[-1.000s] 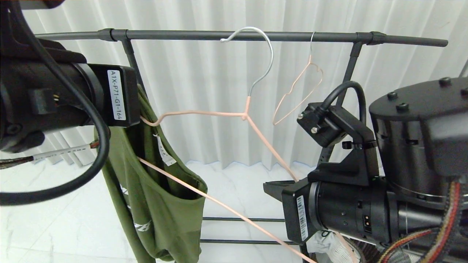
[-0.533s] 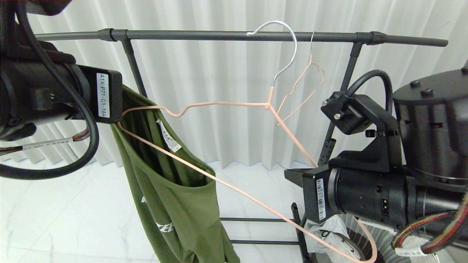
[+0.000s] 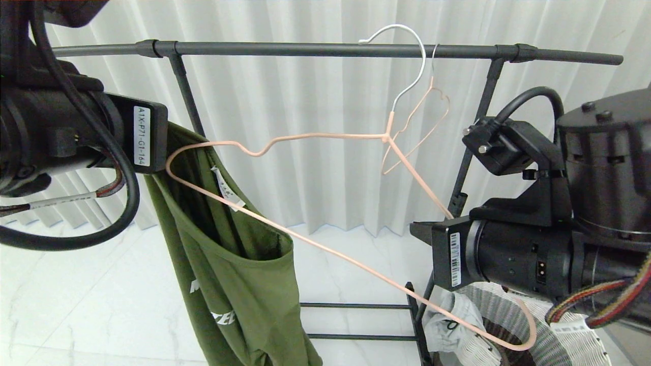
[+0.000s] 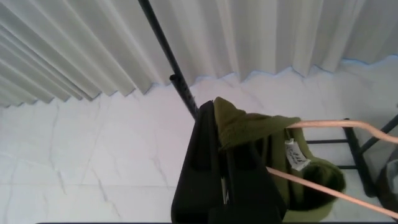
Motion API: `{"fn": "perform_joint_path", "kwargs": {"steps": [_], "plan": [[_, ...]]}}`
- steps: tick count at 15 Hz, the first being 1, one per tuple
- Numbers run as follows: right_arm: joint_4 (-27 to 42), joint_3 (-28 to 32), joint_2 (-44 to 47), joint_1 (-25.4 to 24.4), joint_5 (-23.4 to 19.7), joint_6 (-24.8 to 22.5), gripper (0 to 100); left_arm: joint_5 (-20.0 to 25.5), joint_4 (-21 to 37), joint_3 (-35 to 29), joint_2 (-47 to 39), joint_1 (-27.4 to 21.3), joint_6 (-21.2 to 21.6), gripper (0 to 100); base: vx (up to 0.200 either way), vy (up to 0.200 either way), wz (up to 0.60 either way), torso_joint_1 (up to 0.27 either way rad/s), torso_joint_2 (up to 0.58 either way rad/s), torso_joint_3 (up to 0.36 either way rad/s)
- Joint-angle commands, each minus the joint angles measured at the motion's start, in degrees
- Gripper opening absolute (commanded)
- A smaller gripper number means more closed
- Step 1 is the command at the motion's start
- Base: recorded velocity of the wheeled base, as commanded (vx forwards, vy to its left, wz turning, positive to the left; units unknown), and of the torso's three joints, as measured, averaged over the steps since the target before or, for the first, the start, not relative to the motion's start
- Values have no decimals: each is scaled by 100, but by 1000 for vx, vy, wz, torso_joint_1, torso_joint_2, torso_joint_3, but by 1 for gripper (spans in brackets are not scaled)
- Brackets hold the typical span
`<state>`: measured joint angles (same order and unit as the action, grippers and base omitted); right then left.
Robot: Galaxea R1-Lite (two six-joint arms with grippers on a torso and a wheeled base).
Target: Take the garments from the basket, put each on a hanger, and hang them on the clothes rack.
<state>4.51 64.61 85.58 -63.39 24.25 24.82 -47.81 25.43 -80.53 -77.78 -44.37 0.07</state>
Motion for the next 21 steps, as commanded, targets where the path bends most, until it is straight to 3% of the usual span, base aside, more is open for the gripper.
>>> {"fn": "perform_joint_path", "kwargs": {"steps": [1, 6, 8, 11, 15, 16, 18, 21], "plan": [[-3, 17, 12, 29, 36, -12, 0, -9, -3, -6, -18, -19, 10, 0, 0, 0, 0, 0, 0, 0], [-135, 69, 266, 46, 441, -21, 0, -9, -12, -130, -220, -388, -403, 0, 0, 0, 0, 0, 0, 0], [-346, 69, 381, 152, 722, -30, 0, -18, -3, -156, -238, -388, -403, 0, 0, 0, 0, 0, 0, 0], [-557, 60, 425, 178, 810, -56, 0, -18, -3, -147, -256, -388, -394, 0, 0, 0, 0, 0, 0, 0], [-926, 69, 548, 90, 810, -170, 0, 0, -12, -226, -458, -397, -570, 0, 0, 0, 0, 0, 0, 0], [-1075, 69, 583, -112, 766, -232, 0, -9, -12, -411, -660, -397, -939, 0, 0, 0, 0, 0, 0, 0], [-1084, 8, 513, -411, 687, -179, 0, -9, -12, -701, -880, -370, -1176, 0, 0, 0, 0, 0, 0, 0], [-1031, -54, 302, -719, 168, 14, 0, 0, -12, -991, -1091, -177, -1220, 0, 0, 0, 0, 0, 0, 0]]}}
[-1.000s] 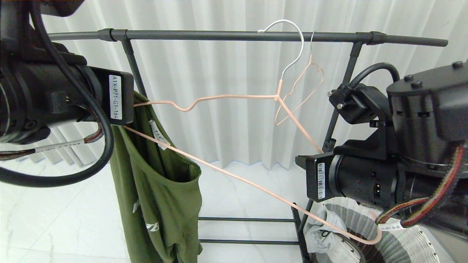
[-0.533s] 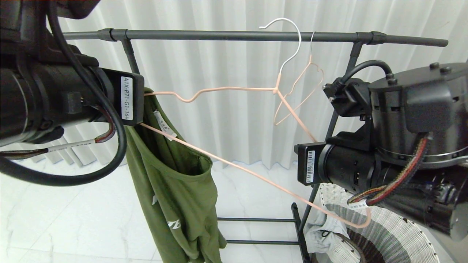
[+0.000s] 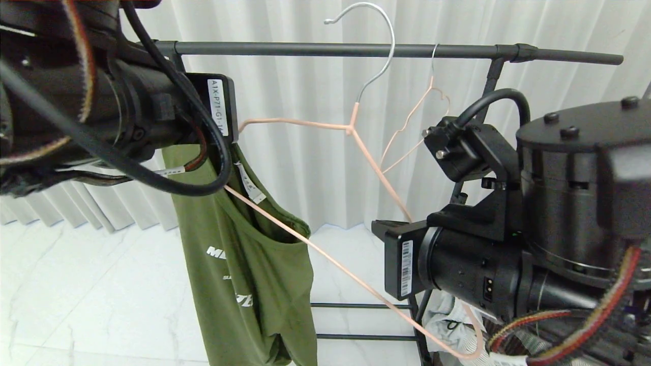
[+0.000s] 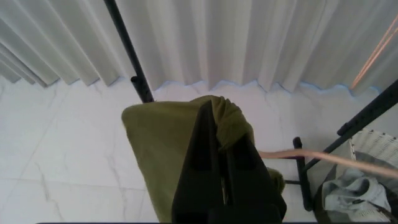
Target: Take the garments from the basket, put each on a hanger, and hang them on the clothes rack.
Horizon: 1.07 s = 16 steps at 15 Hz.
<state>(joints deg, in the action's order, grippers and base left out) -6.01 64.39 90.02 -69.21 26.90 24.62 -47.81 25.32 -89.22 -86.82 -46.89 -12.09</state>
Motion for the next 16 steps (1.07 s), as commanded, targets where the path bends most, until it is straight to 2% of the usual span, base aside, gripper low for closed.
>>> {"fn": "perform_joint_path", "kwargs": {"steps": [1, 4, 6, 8, 11, 13, 16], "plan": [[38, -85, -169, -172, -221, 51, 0, 0, -1, -201, -221, 136, -4, 0, 0, 0, 0, 0, 0, 0], [346, -137, -151, -75, -194, 183, 0, -9, -1, -262, -239, 215, -4, 0, 0, 0, 0, 0, 0, 0], [408, -146, -142, 215, -115, 288, 0, -18, 8, -236, -204, 303, 23, 0, 0, 0, 0, 0, 0, 0], [425, -129, -125, 672, 175, 297, 0, -26, 52, -227, -125, 347, 58, 0, 0, 0, 0, 0, 0, 0], [416, -93, -63, 900, 289, 297, 0, -35, 52, -113, -107, 347, 67, 0, 0, 0, 0, 0, 0, 0], [364, -67, 51, 962, 482, 297, 0, -26, 52, -78, -125, 171, 58, 0, 0, 0, 0, 0, 0, 0], [329, 3, 78, 909, 526, 297, 0, -9, 26, -25, -168, -207, -39, 0, 0, 0, 0, 0, 0, 0]]}}
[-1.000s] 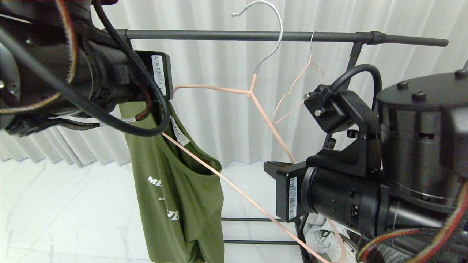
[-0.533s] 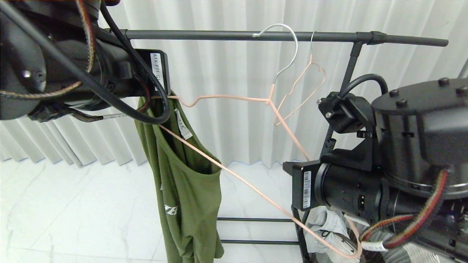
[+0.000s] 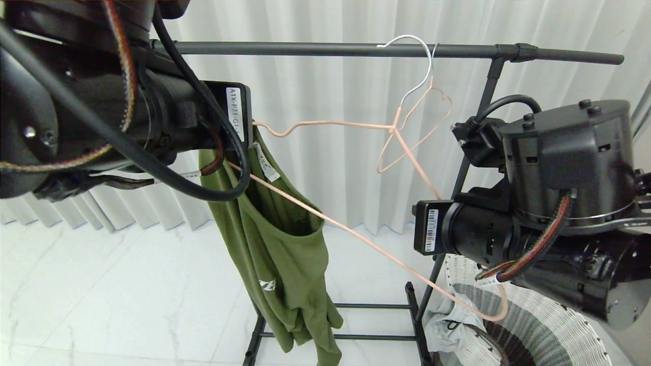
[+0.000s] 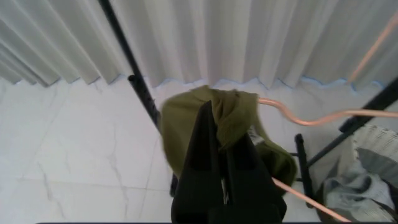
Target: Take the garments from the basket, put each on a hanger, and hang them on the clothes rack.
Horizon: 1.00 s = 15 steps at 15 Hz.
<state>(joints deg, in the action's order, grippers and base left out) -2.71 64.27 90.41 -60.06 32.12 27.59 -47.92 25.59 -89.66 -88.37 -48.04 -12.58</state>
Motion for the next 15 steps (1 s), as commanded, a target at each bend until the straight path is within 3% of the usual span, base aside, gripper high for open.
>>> {"fn": "perform_joint_path", "kwargs": {"steps": [1, 8, 12, 15], "plan": [[-2, 16, 12, -164, -22, -8, 0, 11, -10, -43, -128, -188, -87, 0, 0, 0, 0, 0, 0, 0], [-248, 16, 126, -462, -250, -315, 0, 433, -1, -166, -102, -469, -210, 0, 0, 0, 0, 0, 0, 0], [-854, 16, 355, -462, -786, -1010, 0, 609, -10, -254, -31, -610, -210, 0, 0, 0, 0, 0, 0, 0], [-1180, 103, 583, -445, -1094, -1467, 0, 1189, -1, -377, 136, -786, -192, 0, 0, 0, 0, 0, 0, 0]]}}
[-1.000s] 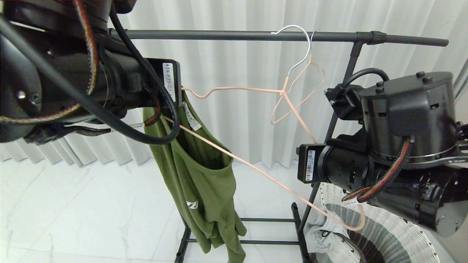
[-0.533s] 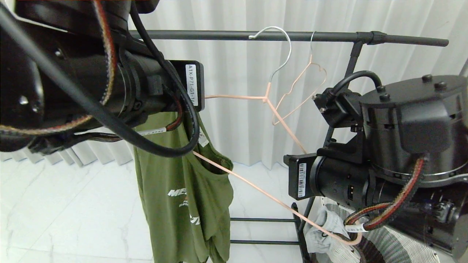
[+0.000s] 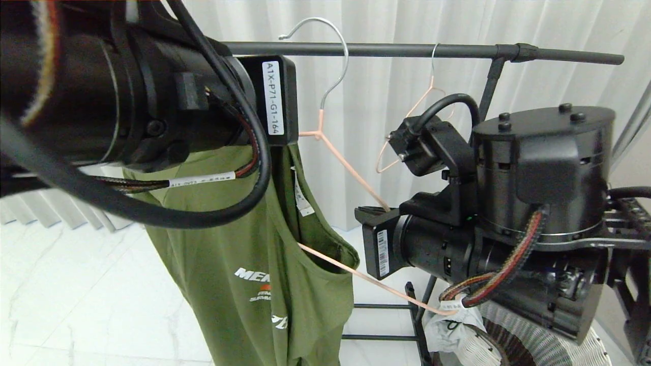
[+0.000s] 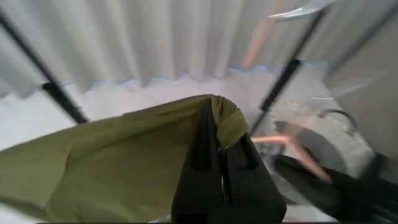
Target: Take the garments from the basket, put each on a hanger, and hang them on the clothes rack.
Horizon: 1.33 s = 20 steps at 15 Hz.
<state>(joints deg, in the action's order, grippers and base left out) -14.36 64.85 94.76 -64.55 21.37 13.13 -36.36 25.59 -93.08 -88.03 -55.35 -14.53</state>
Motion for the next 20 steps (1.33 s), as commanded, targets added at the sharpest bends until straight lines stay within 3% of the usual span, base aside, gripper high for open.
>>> {"fn": "perform_joint_path", "kwargs": {"steps": [1, 5, 9, 14, 16, 17, 20], "plan": [[-23, 133, 219, 4, -10, -30, 0, 42, -1, -18, 128, -99, 12, 0, 0, 0, 0, 0, 0, 0], [-23, 291, 227, 100, 43, -39, 0, 33, 8, 158, 269, -152, 82, 0, 0, 0, 0, 0, 0, 0], [-32, 300, 43, 171, 69, -91, 0, 33, -28, 413, 462, -196, 416, 0, 0, 0, 0, 0, 0, 0], [-471, 300, -151, 162, 113, -733, 0, 33, -28, 747, 629, -196, 1040, 0, 0, 0, 0, 0, 0, 0], [-480, 309, -177, 153, 122, -830, 0, 33, -28, 808, 611, -196, 1014, 0, 0, 0, 0, 0, 0, 0], [-489, 317, -194, 153, 122, -830, 0, 33, -28, 817, 620, -205, 1014, 100, 0, 0, 0, 0, 0, 0], [-489, 458, -194, 144, 131, -873, 0, 33, -36, 817, 620, -319, 1005, 100, 0, 0, 0, 0, 0, 0]]}}
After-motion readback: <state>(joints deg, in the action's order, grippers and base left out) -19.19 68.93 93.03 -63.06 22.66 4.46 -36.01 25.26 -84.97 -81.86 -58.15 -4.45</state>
